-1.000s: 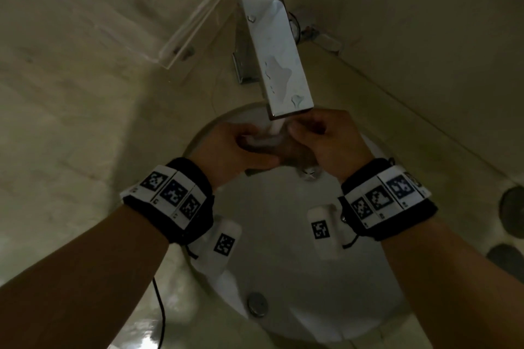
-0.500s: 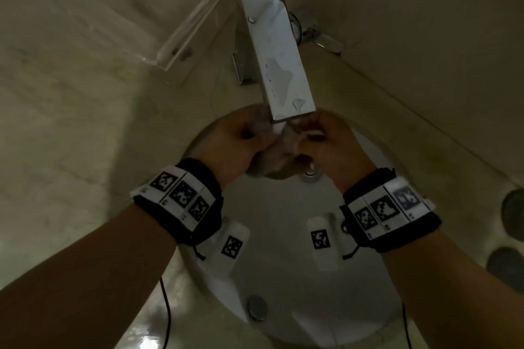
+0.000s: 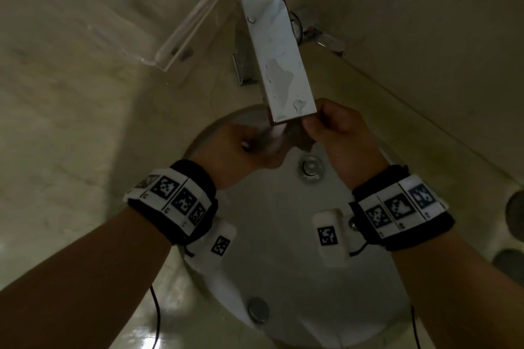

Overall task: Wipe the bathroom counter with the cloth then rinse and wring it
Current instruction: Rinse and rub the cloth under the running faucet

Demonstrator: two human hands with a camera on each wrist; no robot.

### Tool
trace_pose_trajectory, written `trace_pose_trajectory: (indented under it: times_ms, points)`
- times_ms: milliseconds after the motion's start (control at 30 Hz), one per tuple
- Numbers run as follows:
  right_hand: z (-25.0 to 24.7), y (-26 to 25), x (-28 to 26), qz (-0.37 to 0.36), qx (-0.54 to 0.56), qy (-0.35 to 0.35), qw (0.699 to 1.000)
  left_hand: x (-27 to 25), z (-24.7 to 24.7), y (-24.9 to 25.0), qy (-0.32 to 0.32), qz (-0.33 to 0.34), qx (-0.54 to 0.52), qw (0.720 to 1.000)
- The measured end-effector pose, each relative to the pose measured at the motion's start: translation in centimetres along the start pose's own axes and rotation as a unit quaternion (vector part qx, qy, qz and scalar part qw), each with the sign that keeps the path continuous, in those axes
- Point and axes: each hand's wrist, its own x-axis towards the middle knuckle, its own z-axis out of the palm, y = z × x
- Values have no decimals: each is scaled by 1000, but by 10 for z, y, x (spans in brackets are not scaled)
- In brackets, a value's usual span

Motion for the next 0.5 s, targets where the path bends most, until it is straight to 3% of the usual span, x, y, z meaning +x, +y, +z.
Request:
trace_pose_trajectory:
  times_ms: [133,267,333,500]
  points:
    - [3,2,0,23,7,21,999,-4,1,8,50,18,-105,993]
    - [6,4,-7,36,-3,-45,998,-9,-1,20,76,44,-180,980]
    - [7,10,-8,49,-25,-54,997,-9,0,21,68,45,-175,981]
    - [4,26,-1,86,9,21,996,-12,1,14,23,39,-125,991]
